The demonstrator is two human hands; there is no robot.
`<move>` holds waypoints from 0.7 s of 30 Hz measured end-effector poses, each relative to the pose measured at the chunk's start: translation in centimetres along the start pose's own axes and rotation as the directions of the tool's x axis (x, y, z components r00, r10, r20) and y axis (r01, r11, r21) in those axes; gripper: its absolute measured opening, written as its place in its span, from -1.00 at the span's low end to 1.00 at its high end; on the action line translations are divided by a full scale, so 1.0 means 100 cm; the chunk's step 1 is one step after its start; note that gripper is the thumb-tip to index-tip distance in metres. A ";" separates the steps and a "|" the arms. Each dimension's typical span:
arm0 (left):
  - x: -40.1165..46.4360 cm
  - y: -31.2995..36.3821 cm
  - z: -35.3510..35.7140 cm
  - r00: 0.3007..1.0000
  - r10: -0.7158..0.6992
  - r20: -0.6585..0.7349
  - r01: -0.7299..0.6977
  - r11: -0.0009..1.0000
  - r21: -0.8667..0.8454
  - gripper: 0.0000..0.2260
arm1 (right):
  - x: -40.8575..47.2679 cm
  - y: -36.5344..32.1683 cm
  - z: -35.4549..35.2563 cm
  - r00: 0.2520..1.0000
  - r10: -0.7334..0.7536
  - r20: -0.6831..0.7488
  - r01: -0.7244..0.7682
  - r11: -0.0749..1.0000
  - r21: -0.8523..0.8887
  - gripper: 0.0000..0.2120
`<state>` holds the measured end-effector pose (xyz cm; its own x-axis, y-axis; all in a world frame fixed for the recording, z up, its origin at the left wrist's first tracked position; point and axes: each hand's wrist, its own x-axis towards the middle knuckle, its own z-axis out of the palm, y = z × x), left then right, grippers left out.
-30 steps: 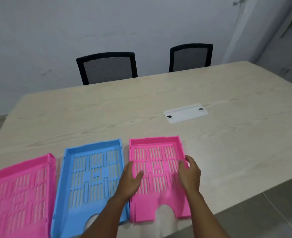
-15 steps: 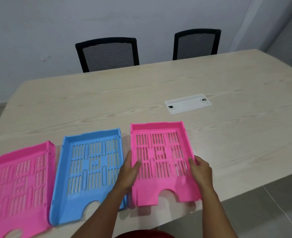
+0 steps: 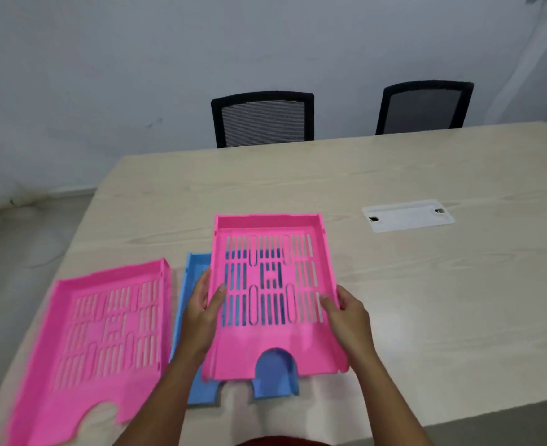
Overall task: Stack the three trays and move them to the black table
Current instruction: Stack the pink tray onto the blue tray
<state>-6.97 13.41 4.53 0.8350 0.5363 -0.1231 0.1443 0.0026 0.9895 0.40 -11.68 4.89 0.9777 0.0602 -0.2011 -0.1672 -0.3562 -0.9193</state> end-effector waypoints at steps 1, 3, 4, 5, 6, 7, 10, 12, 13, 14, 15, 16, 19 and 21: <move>0.000 -0.001 -0.016 1.000 0.000 -0.007 0.000 1.000 0.009 -0.48 | -0.005 0.000 0.014 1.000 -0.006 0.017 0.006 1.000 0.003 -0.83; 0.001 -0.003 -0.040 1.000 -0.004 0.003 0.004 1.000 0.027 -0.48 | -0.012 -0.002 0.036 0.999 -0.006 0.039 0.005 1.000 0.007 -0.84; 0.001 -0.005 -0.049 1.000 -0.010 0.010 0.010 0.999 0.031 -0.47 | -0.015 -0.003 0.044 0.999 -0.004 0.045 0.003 1.000 0.009 -0.85; 0.001 -0.007 -0.057 1.000 -0.018 0.015 0.018 0.999 0.034 -0.47 | -0.018 -0.003 0.051 0.999 -0.002 0.046 0.002 1.000 0.009 -0.86; 0.001 -0.009 -0.064 1.000 -0.024 0.020 0.023 0.999 0.038 -0.46 | -0.020 -0.002 0.057 0.999 0.001 0.042 -0.001 1.000 0.006 -0.87; 0.002 -0.011 -0.069 0.999 -0.030 0.026 0.028 0.999 0.043 -0.46 | -0.023 -0.001 0.063 0.999 0.004 0.034 -0.004 1.000 0.004 -0.88; 0.003 -0.018 -0.081 0.997 -0.062 0.050 0.060 0.997 0.054 -0.43 | -0.029 0.003 0.076 1.000 0.018 0.022 -0.018 1.000 -0.007 -0.90; 0.003 -0.023 -0.087 0.994 -0.087 0.062 0.083 0.995 0.061 -0.42 | -0.034 0.007 0.082 0.999 0.029 0.021 -0.029 0.999 -0.016 -0.90; 0.002 -0.025 -0.088 0.993 -0.094 0.066 0.089 0.994 0.069 -0.41 | -0.036 0.008 0.084 0.999 0.036 0.017 -0.035 0.999 -0.024 -0.90; 0.001 -0.028 -0.089 0.993 -0.097 0.071 0.092 0.993 0.078 -0.40 | -0.038 0.008 0.084 0.999 0.041 0.009 -0.041 0.999 -0.030 -0.90; 0.000 -0.030 -0.090 0.992 -0.100 0.075 0.093 0.992 0.084 -0.40 | -0.039 0.009 0.085 0.999 0.046 -0.001 -0.046 0.998 -0.031 -0.89; 0.000 -0.032 -0.090 0.992 -0.102 0.078 0.095 0.992 0.088 -0.39 | -0.040 0.009 0.085 0.999 0.051 -0.009 -0.051 0.998 -0.030 -0.88; 0.001 -0.036 -0.090 0.990 -0.109 0.086 0.102 0.991 0.087 -0.37 | -0.040 0.009 0.084 0.998 0.062 -0.025 -0.063 0.997 -0.041 -0.87; 0.004 -0.037 -0.088 0.988 -0.121 0.095 0.112 0.989 0.097 -0.31 | -0.040 0.008 0.084 0.997 0.073 -0.031 -0.074 0.996 -0.038 -0.87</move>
<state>-11.87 21.05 1.52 0.8578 0.4497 -0.2490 0.2880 -0.0194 0.9574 -4.67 -4.41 2.13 0.9663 0.0053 -0.2575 -0.2345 -0.3949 -0.8883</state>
